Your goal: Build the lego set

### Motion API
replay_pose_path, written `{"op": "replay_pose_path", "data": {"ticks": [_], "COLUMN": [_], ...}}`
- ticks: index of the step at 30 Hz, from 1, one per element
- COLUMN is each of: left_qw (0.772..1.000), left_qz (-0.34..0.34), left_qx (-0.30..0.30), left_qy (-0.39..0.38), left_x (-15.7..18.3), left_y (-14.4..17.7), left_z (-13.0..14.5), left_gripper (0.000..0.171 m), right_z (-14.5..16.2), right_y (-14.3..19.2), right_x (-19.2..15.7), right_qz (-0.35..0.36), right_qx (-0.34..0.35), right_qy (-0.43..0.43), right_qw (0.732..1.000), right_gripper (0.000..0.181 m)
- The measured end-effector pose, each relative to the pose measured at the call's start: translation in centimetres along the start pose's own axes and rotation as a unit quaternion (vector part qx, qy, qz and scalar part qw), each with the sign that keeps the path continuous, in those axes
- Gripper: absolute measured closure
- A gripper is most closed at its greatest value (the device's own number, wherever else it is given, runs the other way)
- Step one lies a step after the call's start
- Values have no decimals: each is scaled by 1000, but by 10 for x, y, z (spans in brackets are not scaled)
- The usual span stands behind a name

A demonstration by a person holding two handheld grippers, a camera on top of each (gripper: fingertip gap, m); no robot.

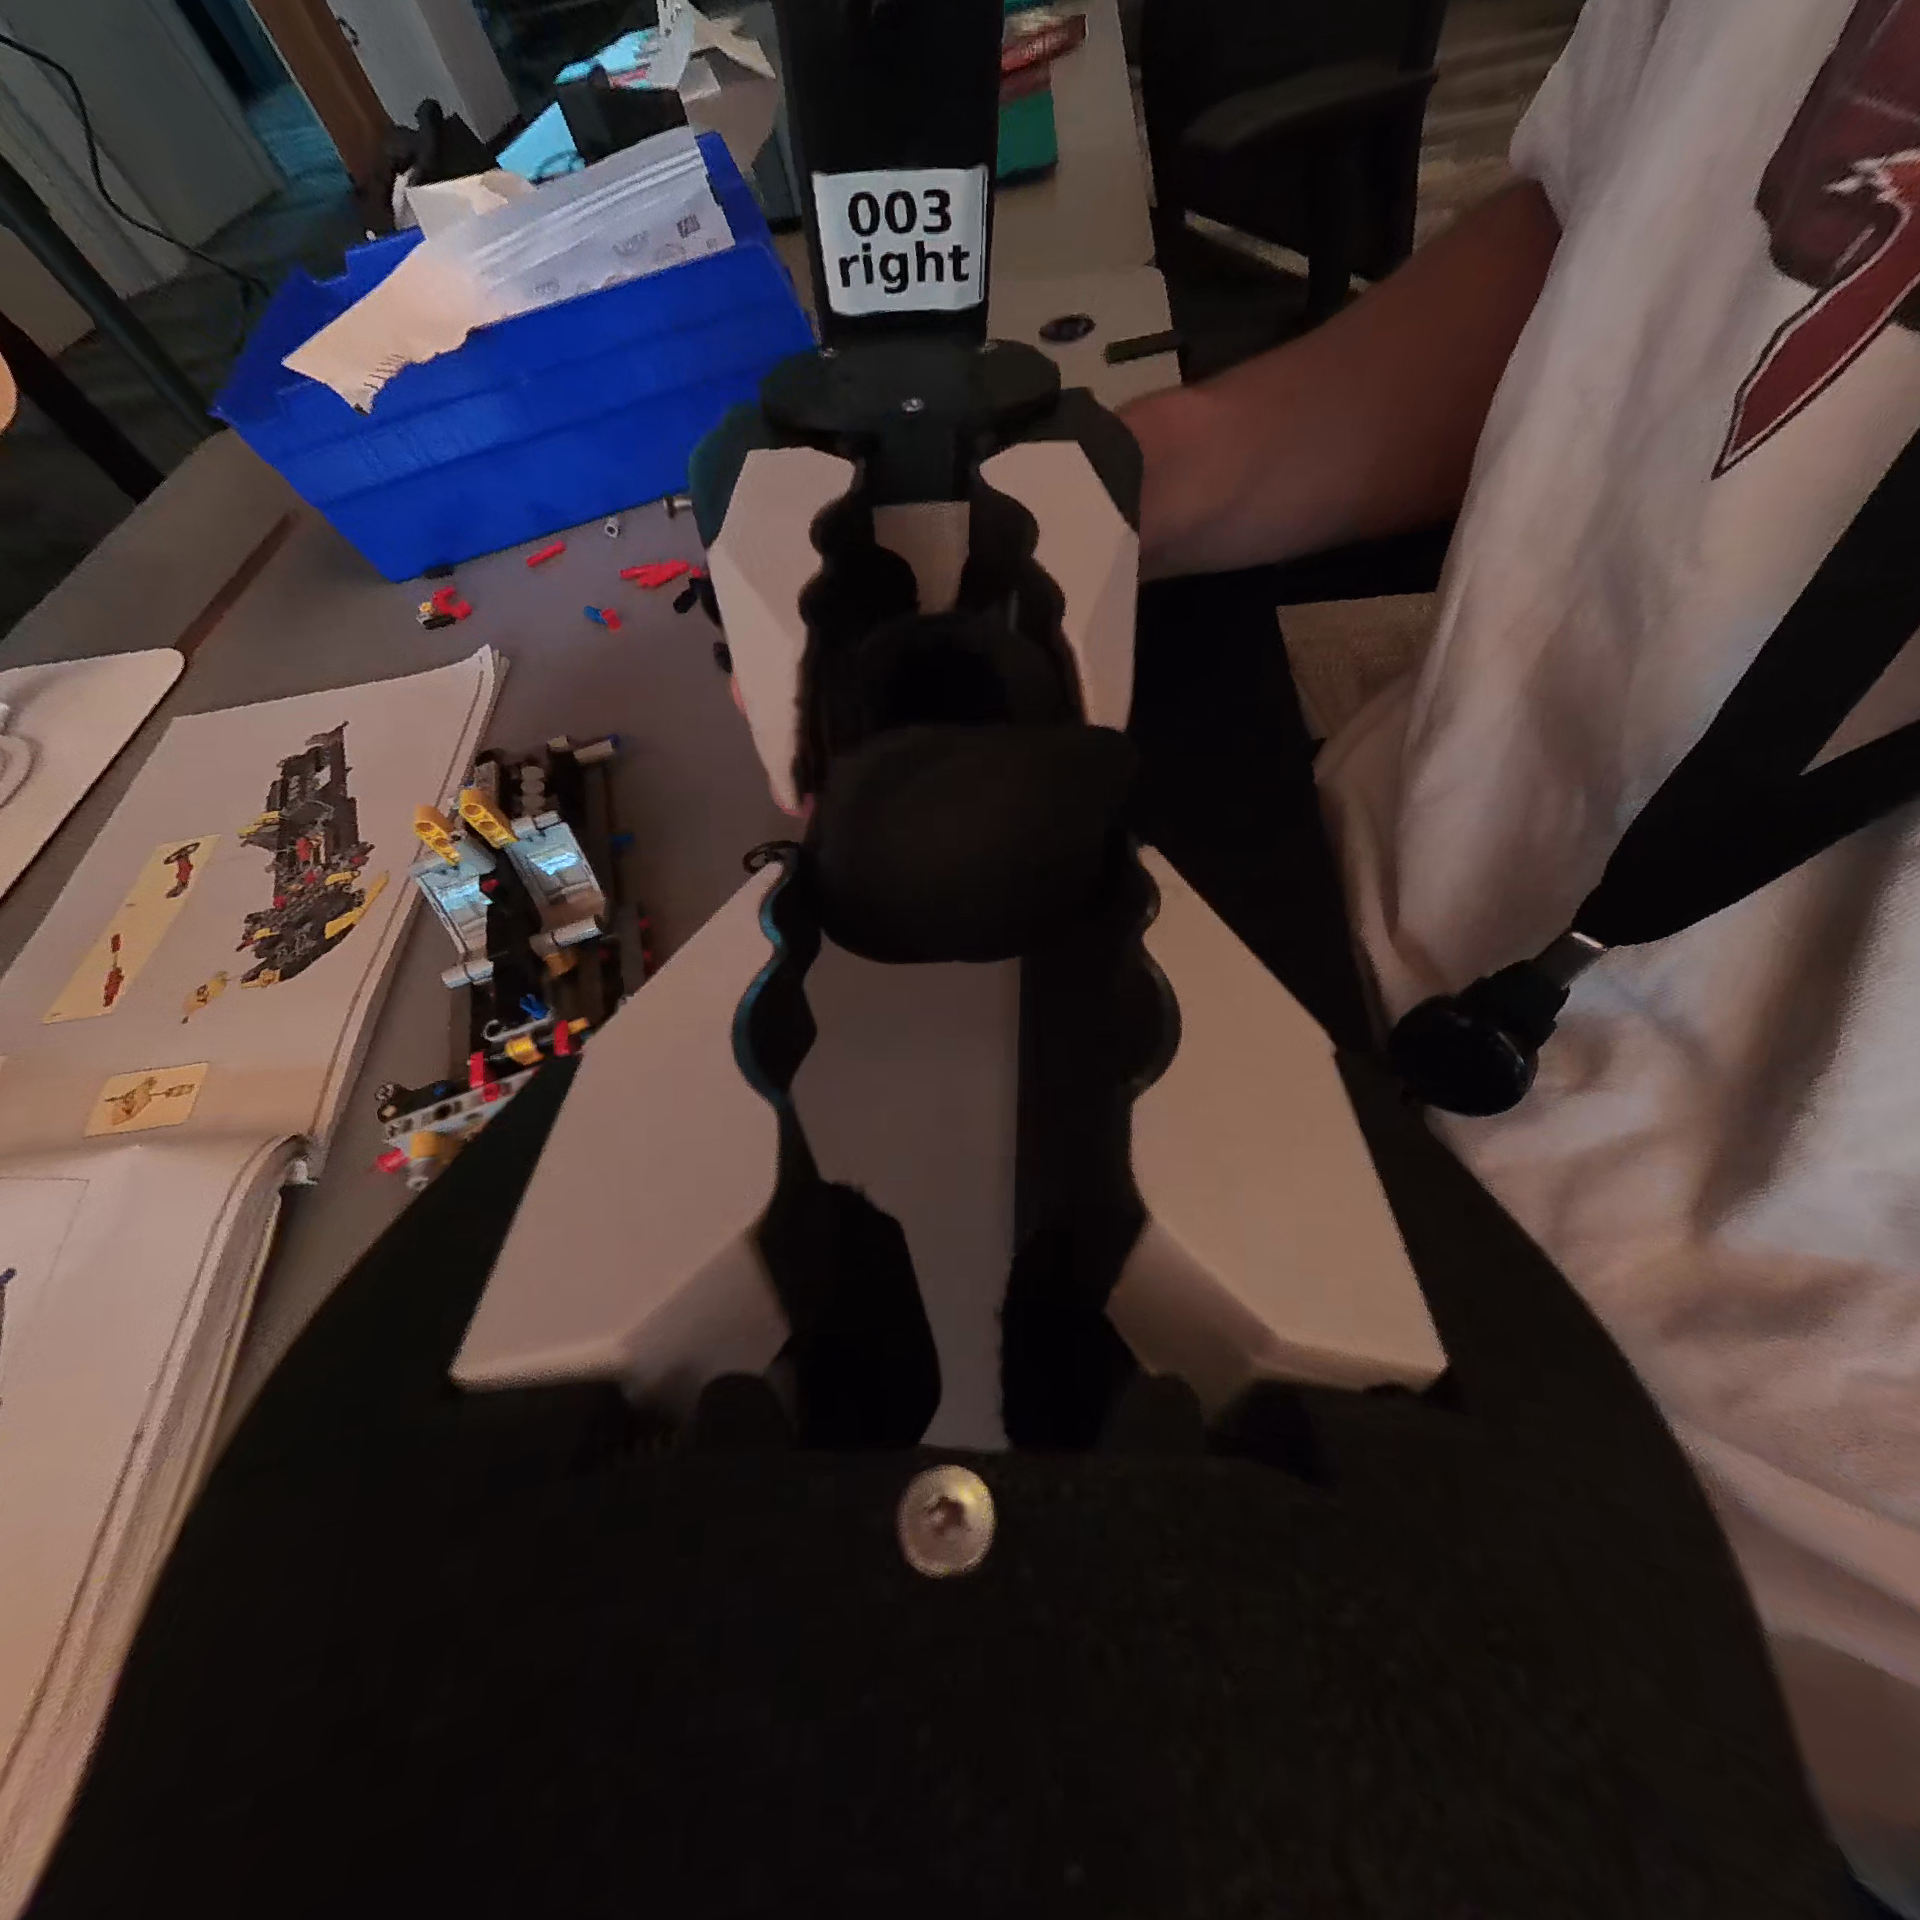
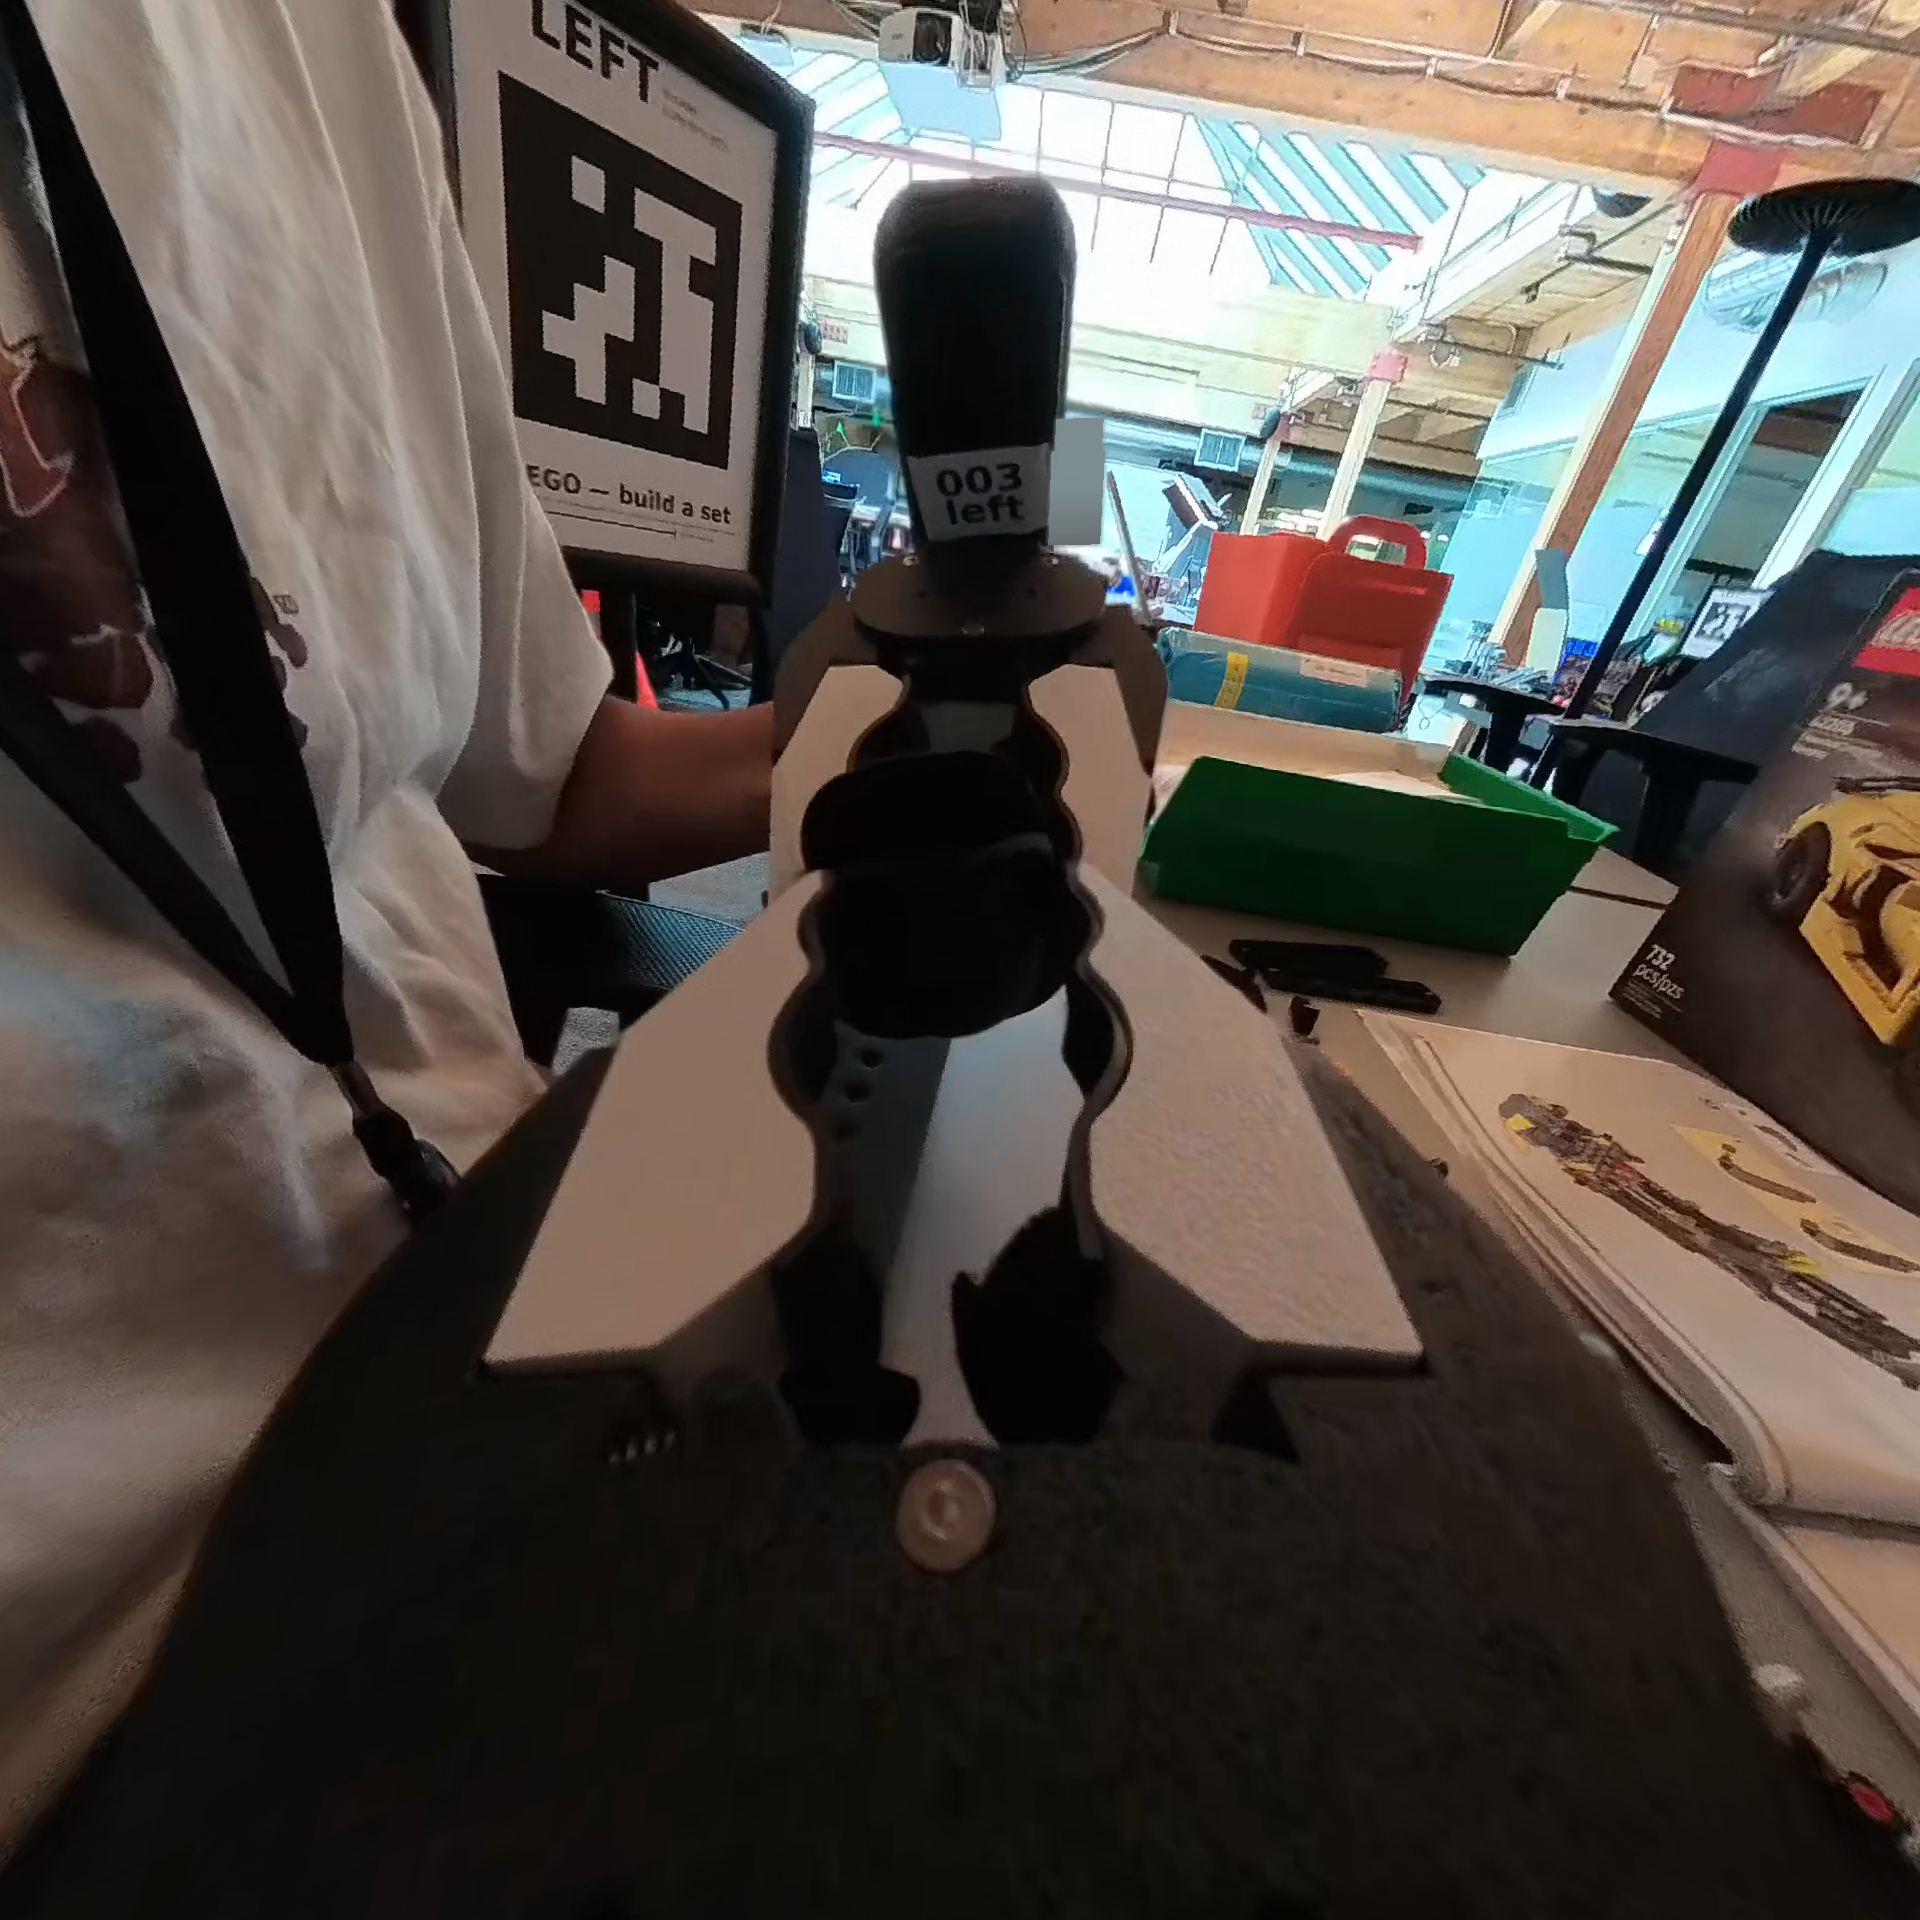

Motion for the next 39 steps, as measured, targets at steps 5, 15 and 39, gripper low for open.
{"op": "replay_pose_path", "data": {"ticks": [5,15,39], "left_qw": [999,833,493], "left_qz": [-45,-498,-543], "left_qx": [13,-127,-314], "left_qy": [25,207,603], "left_x": [17,-60,-83], "left_y": [26,258,525], "left_z": [5,139,352], "left_gripper": [119,118,118], "right_z": [-12,-15,8], "right_y": [7,104,94], "right_x": [-18,26,32], "right_qz": [28,270,249], "right_qx": [2,60,10], "right_qy": [-2,-22,-58], "right_qw": [1000,961,967], "right_gripper": [136,151,164]}}
Point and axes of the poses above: each gripper's, where its closed fingertips meet, y back along the fingers, z out of its underside, x = y × z across the jaws, the point moved 3 cm from there along y, back along the fingers, and after that the axes turned 8 degrees about -z, right-handed, at the moved point
